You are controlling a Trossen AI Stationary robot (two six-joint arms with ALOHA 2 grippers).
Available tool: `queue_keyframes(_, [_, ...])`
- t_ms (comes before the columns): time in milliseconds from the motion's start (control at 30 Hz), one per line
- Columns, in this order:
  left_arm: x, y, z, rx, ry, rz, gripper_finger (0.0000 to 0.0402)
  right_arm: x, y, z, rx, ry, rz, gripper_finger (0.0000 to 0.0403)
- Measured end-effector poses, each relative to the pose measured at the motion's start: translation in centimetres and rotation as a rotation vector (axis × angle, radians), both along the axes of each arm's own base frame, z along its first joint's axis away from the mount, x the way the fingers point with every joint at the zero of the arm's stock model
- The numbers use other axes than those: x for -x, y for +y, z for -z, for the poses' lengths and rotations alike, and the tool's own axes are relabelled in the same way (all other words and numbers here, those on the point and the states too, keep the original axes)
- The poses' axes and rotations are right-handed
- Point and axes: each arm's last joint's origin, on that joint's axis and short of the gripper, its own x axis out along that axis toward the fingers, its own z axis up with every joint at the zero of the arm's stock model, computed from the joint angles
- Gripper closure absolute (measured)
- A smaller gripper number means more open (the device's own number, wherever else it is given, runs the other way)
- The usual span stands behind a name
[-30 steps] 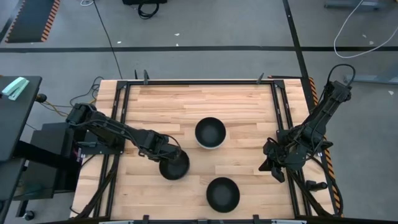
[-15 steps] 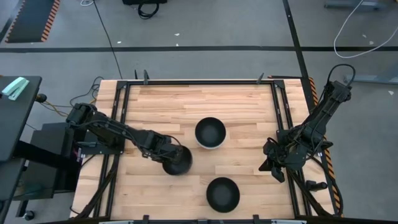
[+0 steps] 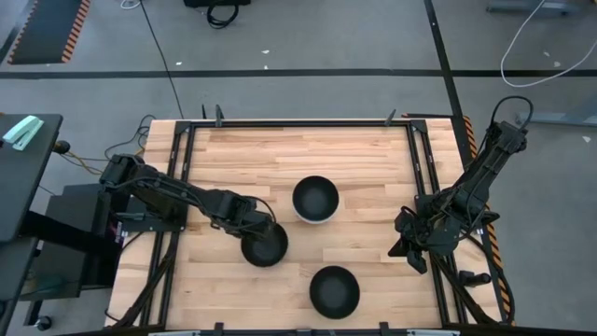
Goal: Nest bowls inside each other
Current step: Stack the left black bowl on the black bowl
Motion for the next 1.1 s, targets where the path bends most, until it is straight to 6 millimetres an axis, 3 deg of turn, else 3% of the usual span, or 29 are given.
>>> queue_keyframes(400, [0.5,0.2,-0.5,-0.027,0.064,-0.003,0.0263,0.0,0.0,0.0,0.000,0.000,0.000,0.0390])
queue_keyframes(1100, [-0.8,-0.3,2.4,-0.032,0.150,0.033,0.0273,0.0,0.0,0.0,0.002,0.001,0.000,0.0390])
